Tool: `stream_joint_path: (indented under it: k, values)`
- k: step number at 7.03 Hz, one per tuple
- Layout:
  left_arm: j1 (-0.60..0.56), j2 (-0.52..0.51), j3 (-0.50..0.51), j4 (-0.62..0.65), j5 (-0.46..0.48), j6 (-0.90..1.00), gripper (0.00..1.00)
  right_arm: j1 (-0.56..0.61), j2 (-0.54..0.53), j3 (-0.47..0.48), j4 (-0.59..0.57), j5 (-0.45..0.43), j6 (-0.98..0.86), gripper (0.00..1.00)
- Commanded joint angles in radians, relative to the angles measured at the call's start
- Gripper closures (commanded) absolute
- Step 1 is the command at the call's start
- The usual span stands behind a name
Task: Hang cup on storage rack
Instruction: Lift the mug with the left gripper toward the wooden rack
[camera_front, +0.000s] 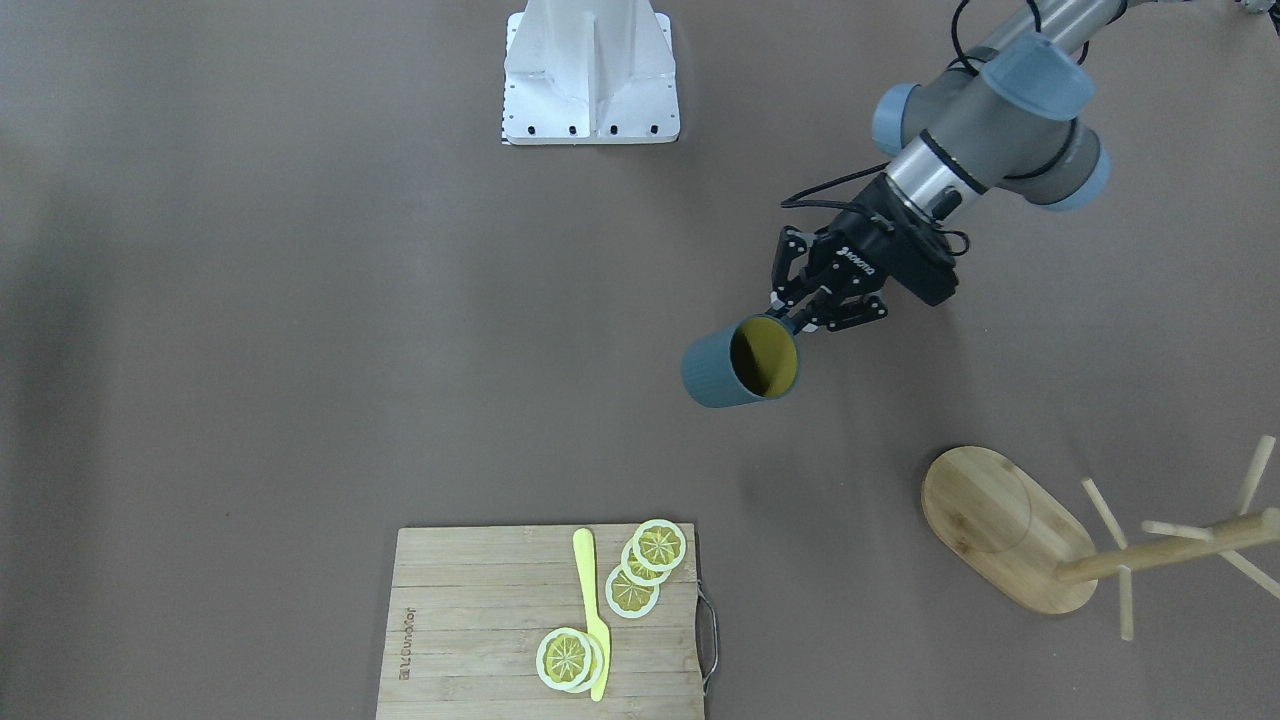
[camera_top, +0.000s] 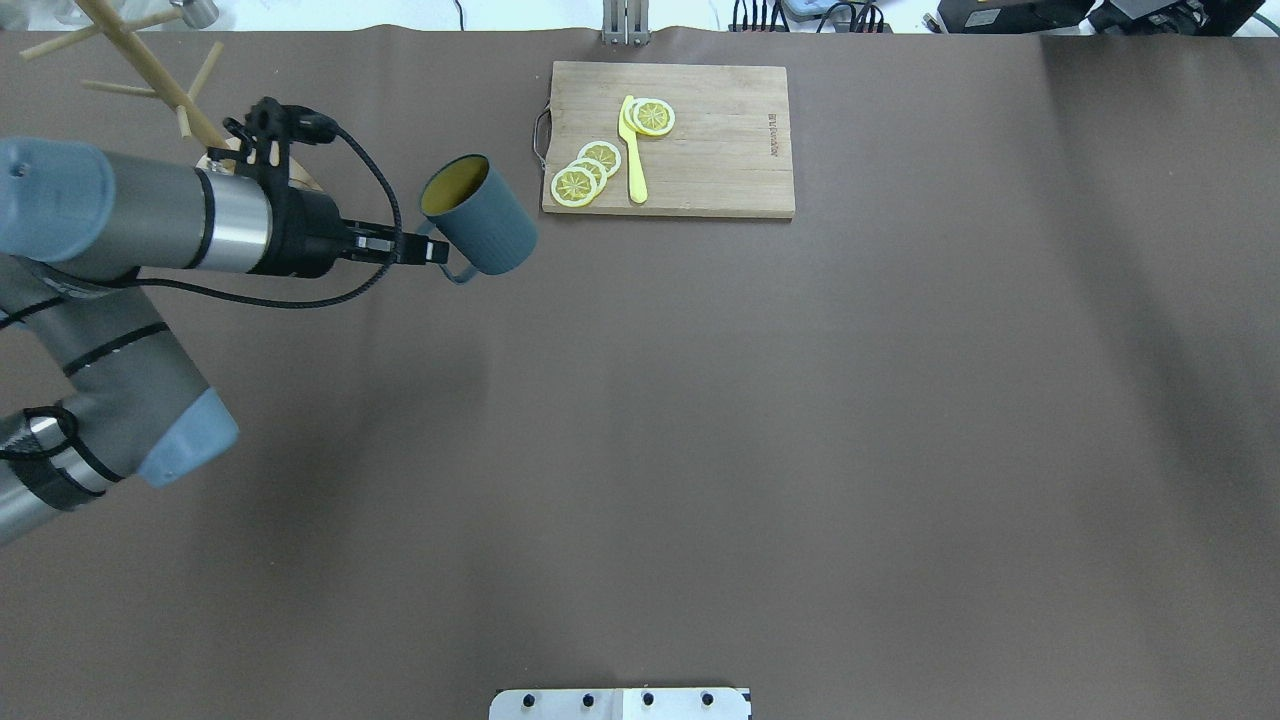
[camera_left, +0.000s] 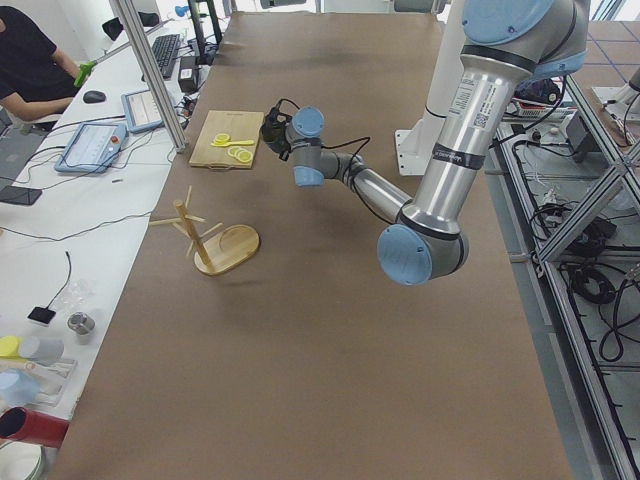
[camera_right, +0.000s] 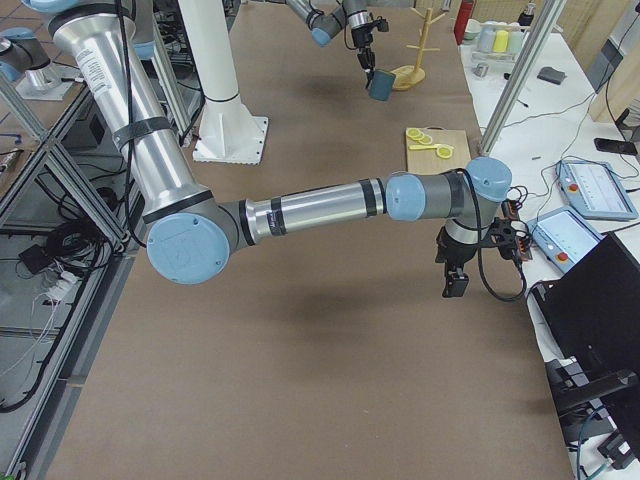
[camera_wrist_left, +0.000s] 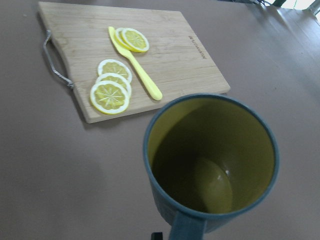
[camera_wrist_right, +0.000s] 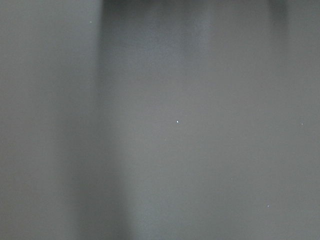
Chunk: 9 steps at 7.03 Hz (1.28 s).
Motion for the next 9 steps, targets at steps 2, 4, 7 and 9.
stream_joint_path:
  k: [2, 4, 7, 9]
  values:
    - [-0.260, 0.058, 0.055, 0.001, -0.260, -0.164, 1.00, 0.001, -0.040, 0.106, -0.053, 0.011, 0.001, 0.00]
    - [-0.261, 0.016, 0.139, -0.078, -0.270, -0.339, 1.00, 0.001, -0.045, 0.150, -0.092, 0.006, 0.001, 0.00]
    - [-0.261, -0.029, 0.323, -0.506, -0.229, -0.767, 1.00, 0.001, -0.045, 0.177, -0.107, 0.004, 0.003, 0.00]
    - [-0.261, -0.017, 0.333, -0.723, -0.161, -1.040, 1.00, 0.001, -0.044, 0.218, -0.138, 0.003, 0.029, 0.00]
